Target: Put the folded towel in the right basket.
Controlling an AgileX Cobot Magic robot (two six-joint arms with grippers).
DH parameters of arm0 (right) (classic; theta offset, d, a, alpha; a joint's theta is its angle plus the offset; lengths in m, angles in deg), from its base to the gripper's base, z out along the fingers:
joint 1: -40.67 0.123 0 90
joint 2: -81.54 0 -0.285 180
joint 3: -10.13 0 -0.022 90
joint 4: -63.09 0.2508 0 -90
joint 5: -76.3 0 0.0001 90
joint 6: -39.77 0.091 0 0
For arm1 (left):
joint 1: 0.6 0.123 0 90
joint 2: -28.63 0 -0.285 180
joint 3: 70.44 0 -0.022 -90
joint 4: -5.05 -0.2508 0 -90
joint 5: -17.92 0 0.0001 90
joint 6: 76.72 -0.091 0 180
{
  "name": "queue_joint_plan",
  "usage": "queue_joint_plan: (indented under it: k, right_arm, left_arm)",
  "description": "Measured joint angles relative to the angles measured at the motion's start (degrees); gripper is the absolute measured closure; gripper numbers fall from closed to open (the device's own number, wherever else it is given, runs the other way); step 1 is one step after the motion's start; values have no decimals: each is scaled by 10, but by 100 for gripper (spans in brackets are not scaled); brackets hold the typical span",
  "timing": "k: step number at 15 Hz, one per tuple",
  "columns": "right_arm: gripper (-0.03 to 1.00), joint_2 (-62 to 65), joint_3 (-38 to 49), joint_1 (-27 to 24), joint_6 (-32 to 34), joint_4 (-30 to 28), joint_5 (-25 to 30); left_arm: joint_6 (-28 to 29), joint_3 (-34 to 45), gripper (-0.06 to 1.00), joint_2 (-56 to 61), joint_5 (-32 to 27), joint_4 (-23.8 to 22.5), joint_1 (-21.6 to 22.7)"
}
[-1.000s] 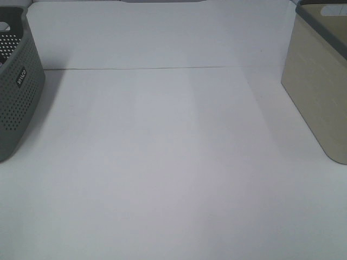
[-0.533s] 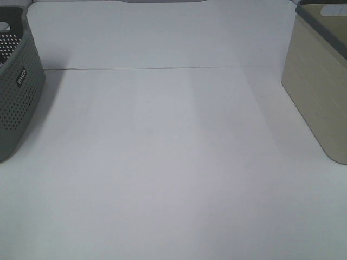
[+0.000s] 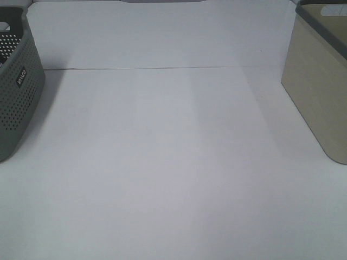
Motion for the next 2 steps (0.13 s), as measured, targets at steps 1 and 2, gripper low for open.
queue_joint_plan:
  k: [1, 2]
  right_arm:
    - [0, 0, 0, 0, 0, 0, 0]
    - [0, 0, 0, 0, 0, 0, 0]
  left_arm:
    - [0, 0, 6, 0, 0, 0, 0]
    - [0, 0, 6, 0, 0, 0, 0]
